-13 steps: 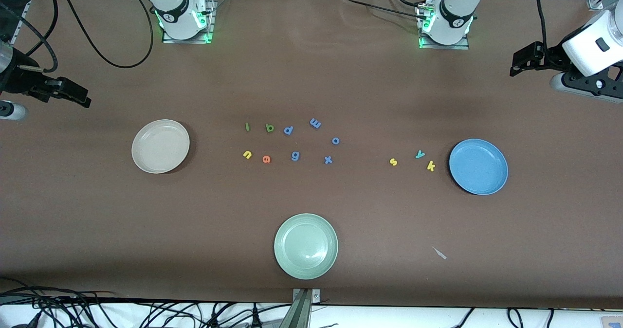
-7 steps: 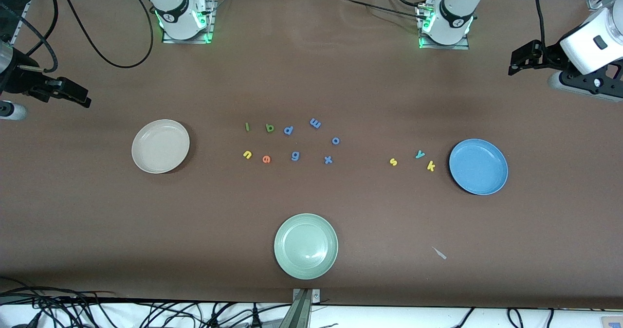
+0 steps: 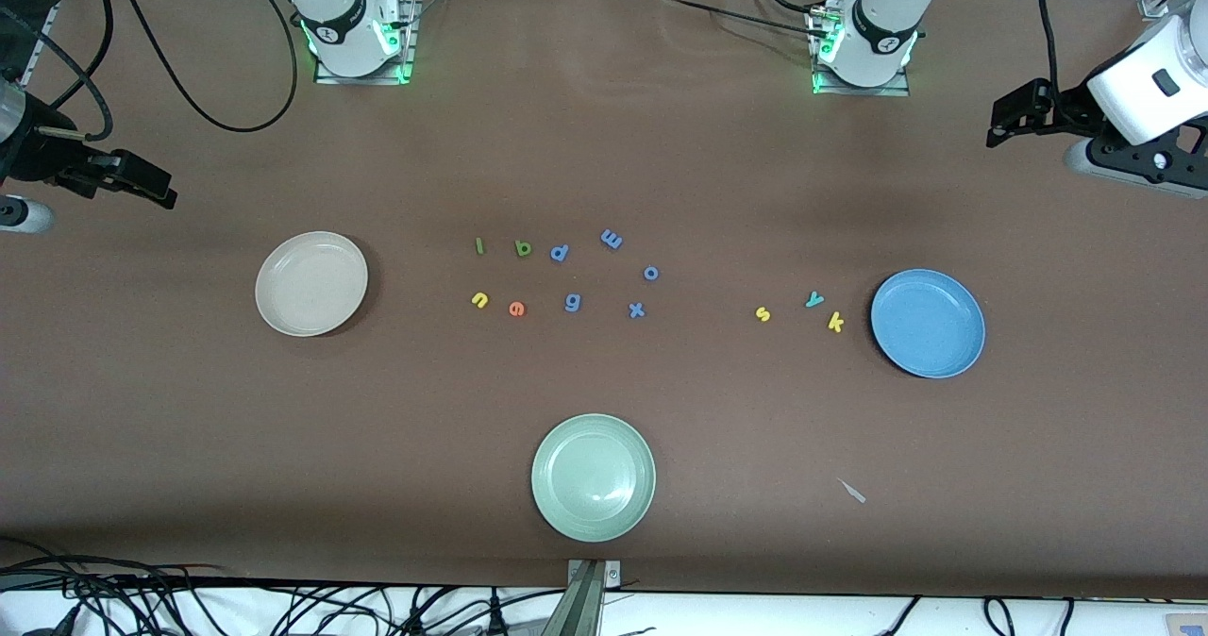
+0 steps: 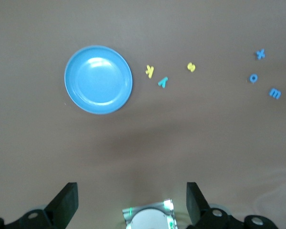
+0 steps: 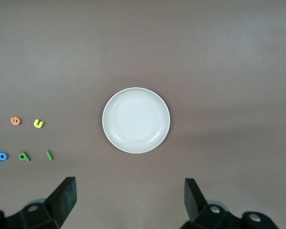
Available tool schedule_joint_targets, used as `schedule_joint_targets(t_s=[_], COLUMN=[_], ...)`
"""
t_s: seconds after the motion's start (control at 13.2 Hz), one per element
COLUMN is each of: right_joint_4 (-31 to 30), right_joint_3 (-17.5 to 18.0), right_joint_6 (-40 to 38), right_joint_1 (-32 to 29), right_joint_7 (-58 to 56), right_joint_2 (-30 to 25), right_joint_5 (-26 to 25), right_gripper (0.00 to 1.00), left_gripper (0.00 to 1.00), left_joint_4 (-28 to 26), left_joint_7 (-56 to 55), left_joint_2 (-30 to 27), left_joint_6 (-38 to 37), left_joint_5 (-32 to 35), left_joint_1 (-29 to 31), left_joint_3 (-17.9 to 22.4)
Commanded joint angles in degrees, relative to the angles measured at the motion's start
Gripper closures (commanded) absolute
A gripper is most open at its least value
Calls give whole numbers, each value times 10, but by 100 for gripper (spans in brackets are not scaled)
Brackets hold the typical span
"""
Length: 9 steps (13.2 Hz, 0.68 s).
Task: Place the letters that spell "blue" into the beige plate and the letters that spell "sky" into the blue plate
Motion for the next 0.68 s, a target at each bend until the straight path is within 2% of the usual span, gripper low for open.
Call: schedule_joint_targets(t_s=[0.0,0.08,0.23,0.38,0.53,0.6], right_joint_4=[1,3,3,4,3,4], right_joint_3=[6,6,6,6,9,9], right_joint_6=[-3,-1,-1,0,3,4], right_joint_1=[-3,-1,-1,-2,5,7], right_joint_7=[2,1,2,2,3,3], right_joint_2=[-1,0,1,6,20,40], right_joint_5=[8,7,7,9,9,21], right_gripper=[0,0,0,0,0,0], left_gripper=[0,0,0,0,0,0], left_joint_4=[0,0,0,0,0,1], left_joint_7=[0,0,-3,-20,-91,-97], left_joint_2=[7,9,18,20,21,22], left_joint_6=[41,44,57,57,54,53], left_joint_5=[17,22,73,74,76,74], left_joint_1=[14,16,15,15,10,9], left_joint_3=[1,2,-2,-2,-3,-3])
